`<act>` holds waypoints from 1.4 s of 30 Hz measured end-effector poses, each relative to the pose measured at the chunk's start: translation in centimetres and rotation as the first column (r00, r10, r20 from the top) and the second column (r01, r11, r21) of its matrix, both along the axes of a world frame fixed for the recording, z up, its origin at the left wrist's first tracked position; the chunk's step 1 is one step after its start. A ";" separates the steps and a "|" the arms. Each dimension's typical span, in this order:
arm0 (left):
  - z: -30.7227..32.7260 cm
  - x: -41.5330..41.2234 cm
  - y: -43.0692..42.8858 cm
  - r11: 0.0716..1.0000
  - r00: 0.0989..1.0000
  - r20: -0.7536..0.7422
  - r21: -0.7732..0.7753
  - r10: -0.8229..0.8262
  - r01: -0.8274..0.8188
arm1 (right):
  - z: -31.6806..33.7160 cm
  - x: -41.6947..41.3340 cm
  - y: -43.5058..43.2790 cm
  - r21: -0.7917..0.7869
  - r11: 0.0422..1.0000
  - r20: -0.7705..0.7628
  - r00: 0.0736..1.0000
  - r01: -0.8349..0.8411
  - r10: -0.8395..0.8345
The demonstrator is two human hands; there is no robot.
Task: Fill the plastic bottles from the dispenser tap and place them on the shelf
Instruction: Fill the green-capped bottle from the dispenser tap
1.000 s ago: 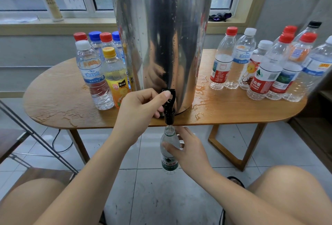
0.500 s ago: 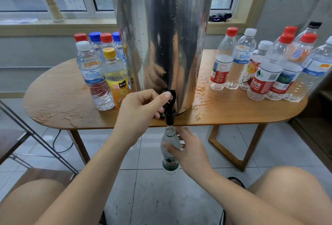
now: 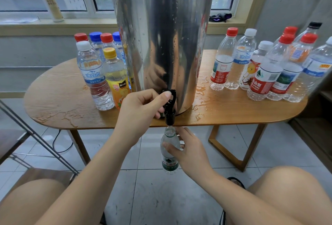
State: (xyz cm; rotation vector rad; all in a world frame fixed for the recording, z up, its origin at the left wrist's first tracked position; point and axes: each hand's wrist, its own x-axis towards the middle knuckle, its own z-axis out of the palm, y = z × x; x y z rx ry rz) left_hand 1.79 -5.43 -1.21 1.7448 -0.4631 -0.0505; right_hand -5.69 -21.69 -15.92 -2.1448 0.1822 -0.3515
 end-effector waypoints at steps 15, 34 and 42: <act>-0.1 0.1 -0.1 1.000 1.000 -0.012 -0.009 0.008 -0.008 | 0.1 0.0 0.0 0.016 1.000 0.001 1.000 -0.002 0.002; -0.2 1.0 3.5 0.990 0.985 0.107 0.056 -0.137 0.131 | 0.8 -0.4 0.3 0.020 1.000 0.024 1.000 -0.007 0.007; -2.4 4.0 7.4 0.905 0.960 0.271 0.387 0.071 -0.176 | 1.5 -1.2 0.6 0.084 0.995 0.049 0.998 -0.050 0.046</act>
